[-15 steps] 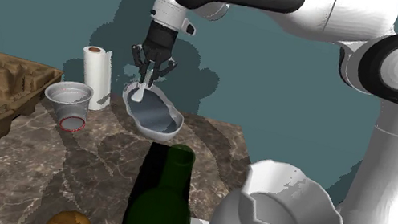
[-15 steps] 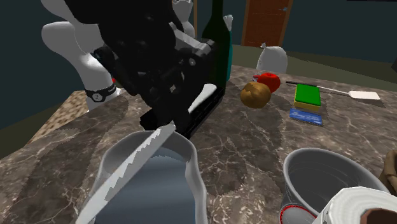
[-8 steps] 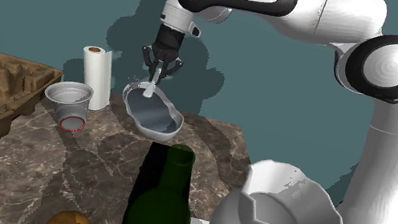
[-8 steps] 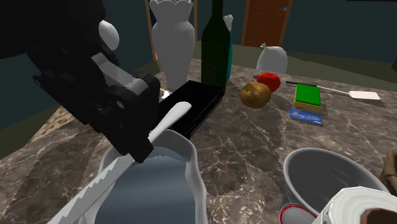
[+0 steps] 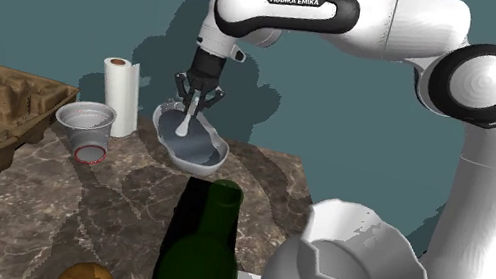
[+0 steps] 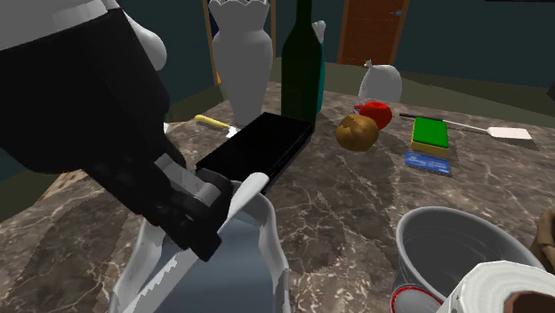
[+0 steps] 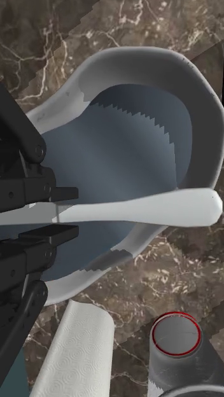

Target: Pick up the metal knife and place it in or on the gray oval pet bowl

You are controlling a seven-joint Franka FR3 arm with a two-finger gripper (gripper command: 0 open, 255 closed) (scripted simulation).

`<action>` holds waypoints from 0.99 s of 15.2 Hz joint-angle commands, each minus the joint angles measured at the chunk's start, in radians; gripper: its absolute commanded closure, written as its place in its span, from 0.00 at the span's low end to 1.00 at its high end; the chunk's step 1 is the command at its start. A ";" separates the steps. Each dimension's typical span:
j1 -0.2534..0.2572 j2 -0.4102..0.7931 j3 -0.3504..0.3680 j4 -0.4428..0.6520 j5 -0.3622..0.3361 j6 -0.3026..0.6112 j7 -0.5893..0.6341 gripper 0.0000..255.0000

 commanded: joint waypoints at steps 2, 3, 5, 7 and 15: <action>-0.002 0.008 -0.003 -0.031 -0.002 0.037 -0.007 1.00; -0.002 0.010 -0.003 -0.041 -0.003 0.049 -0.008 1.00; -0.002 0.011 -0.004 -0.043 -0.003 0.053 -0.008 1.00; -0.002 0.011 -0.004 -0.043 -0.003 0.053 -0.008 1.00; -0.002 0.011 -0.004 -0.043 -0.003 0.052 -0.008 0.00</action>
